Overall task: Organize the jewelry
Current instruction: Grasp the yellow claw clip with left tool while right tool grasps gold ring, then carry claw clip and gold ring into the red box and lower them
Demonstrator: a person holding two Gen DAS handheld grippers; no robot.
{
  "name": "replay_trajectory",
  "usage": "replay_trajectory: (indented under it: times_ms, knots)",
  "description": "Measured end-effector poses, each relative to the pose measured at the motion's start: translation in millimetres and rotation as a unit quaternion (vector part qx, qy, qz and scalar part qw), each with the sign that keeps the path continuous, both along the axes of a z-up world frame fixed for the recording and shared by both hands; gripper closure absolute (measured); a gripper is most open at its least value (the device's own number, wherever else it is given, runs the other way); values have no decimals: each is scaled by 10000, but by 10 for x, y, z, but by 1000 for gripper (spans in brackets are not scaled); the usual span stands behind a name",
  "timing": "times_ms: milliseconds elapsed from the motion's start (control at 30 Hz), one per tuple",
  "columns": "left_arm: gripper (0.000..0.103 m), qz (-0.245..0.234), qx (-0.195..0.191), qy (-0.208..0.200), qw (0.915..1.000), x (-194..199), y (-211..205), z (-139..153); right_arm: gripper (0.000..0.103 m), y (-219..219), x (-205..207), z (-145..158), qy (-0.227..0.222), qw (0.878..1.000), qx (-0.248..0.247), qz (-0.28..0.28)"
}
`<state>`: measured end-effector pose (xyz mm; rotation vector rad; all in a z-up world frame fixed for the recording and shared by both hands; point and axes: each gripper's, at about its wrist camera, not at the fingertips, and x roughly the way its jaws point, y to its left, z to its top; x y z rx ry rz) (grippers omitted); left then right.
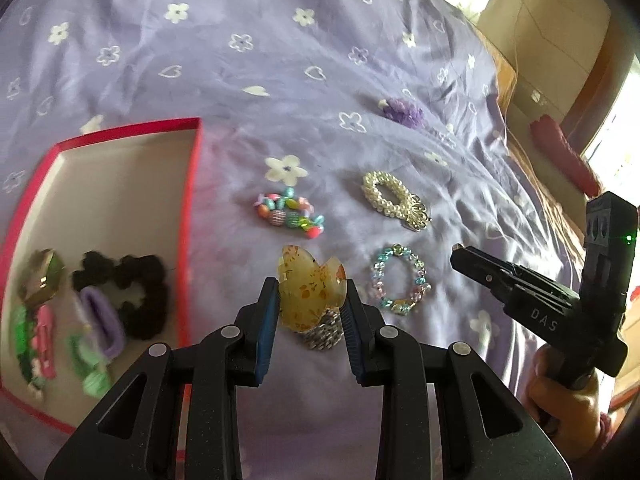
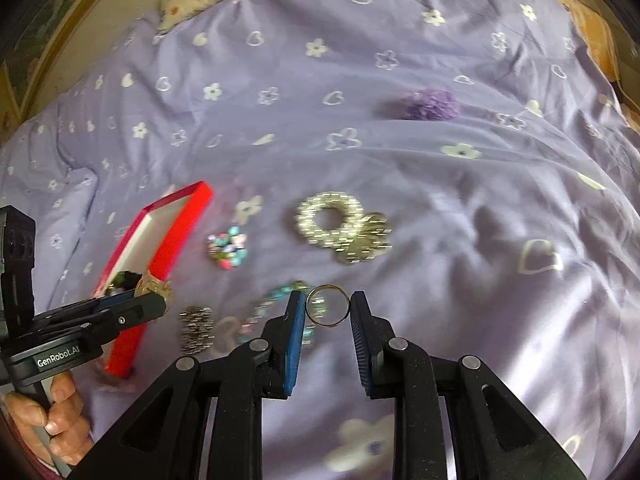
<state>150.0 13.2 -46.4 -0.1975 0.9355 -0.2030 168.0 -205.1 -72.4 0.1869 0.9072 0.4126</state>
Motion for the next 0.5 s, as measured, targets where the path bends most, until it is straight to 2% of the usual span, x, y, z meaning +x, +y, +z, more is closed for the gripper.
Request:
replay_trajectory:
  times_ms: [500]
  knots:
    - [75,550,-147,-130,9983,-433,605,140,80,628,-213,181,-17,9975,248,662]
